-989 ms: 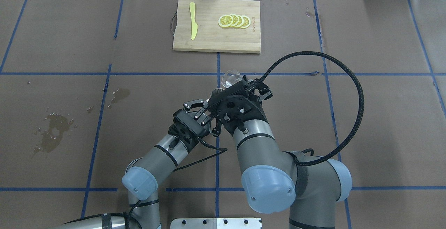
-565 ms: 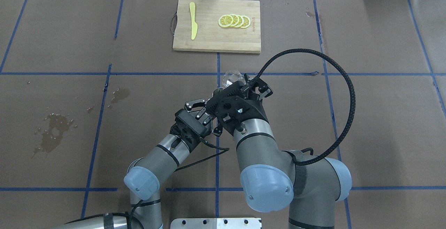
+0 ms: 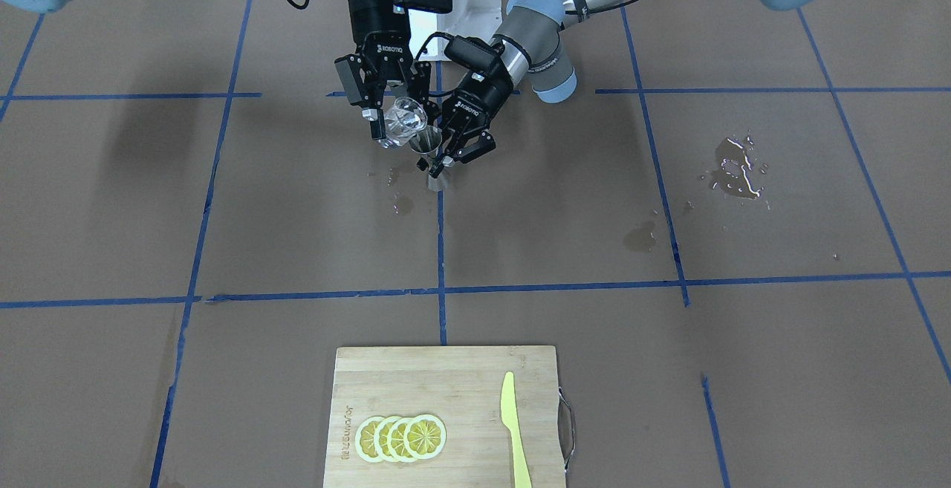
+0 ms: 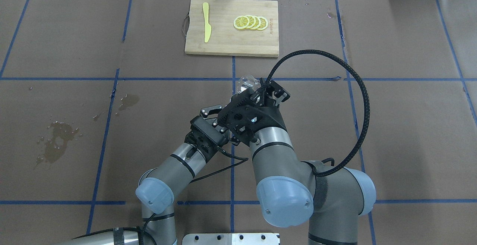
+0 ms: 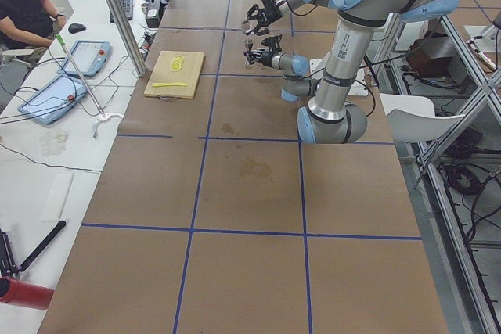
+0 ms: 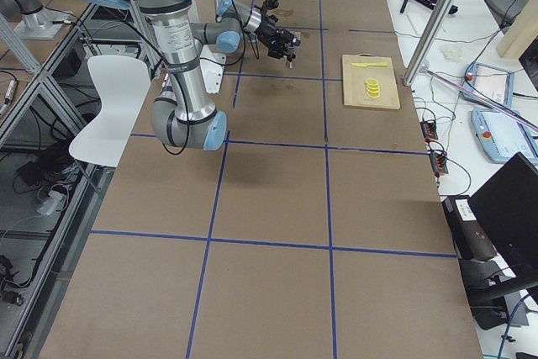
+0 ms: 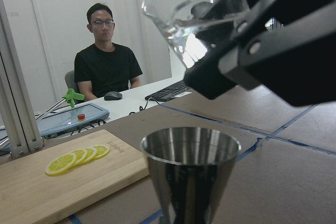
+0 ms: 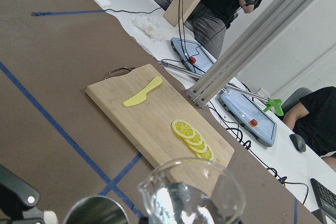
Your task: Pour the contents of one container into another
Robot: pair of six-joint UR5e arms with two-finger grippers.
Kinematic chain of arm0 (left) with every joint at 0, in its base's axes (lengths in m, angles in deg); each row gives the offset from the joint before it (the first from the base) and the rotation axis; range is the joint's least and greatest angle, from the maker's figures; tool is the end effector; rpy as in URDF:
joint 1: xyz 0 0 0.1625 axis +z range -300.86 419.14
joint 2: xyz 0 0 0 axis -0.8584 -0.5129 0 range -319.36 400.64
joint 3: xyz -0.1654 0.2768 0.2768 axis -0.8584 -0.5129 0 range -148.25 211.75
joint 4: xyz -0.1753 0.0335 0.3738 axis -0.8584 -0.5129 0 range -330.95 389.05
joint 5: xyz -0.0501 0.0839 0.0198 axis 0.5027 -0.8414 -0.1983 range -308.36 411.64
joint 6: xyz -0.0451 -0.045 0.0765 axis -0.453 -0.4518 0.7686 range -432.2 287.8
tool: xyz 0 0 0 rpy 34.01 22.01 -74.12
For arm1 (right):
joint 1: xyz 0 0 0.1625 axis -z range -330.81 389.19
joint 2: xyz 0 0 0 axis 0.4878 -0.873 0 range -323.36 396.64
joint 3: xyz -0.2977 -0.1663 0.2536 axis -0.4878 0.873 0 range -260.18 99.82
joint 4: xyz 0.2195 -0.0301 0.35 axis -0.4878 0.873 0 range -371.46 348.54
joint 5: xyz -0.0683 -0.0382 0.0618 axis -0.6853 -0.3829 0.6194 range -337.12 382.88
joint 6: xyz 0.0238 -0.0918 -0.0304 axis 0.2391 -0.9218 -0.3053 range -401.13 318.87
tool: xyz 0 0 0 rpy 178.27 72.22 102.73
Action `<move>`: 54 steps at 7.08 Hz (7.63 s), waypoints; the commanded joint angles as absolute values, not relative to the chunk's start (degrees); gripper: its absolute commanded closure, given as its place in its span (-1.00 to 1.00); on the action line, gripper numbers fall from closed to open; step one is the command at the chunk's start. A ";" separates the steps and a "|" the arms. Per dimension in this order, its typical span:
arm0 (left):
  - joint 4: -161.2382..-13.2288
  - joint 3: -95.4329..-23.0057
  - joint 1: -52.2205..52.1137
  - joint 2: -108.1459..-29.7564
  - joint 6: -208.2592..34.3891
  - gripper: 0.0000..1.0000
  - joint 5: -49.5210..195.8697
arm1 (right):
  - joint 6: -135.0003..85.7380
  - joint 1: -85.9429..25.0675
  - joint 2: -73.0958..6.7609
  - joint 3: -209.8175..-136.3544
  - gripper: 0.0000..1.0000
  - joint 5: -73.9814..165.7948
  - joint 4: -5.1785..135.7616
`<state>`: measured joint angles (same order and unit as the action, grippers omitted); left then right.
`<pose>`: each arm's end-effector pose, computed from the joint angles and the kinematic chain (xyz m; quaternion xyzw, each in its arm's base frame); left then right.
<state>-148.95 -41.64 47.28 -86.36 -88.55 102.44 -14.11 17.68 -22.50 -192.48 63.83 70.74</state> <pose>0.6106 -0.3287 0.2463 0.6628 0.4277 0.0496 0.6126 -0.5057 -0.3159 0.1579 0.5641 -0.1509 -0.1507 0.7977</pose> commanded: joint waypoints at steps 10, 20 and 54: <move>-148.58 -41.81 47.28 -86.45 -88.64 1.00 102.44 | -30.93 17.59 -22.42 -191.98 1.00 59.36 73.62; -148.58 -41.81 47.28 -86.53 -88.64 1.00 102.35 | -46.38 17.42 -21.63 -192.06 1.00 56.29 75.64; -169.86 -49.29 51.92 -36.00 -120.25 1.00 77.41 | 1.14 17.59 -39.21 -192.59 1.00 59.97 41.98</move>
<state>-170.43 -49.74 50.69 -36.05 -116.66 78.61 1.11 17.63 -39.18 -192.56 59.97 41.98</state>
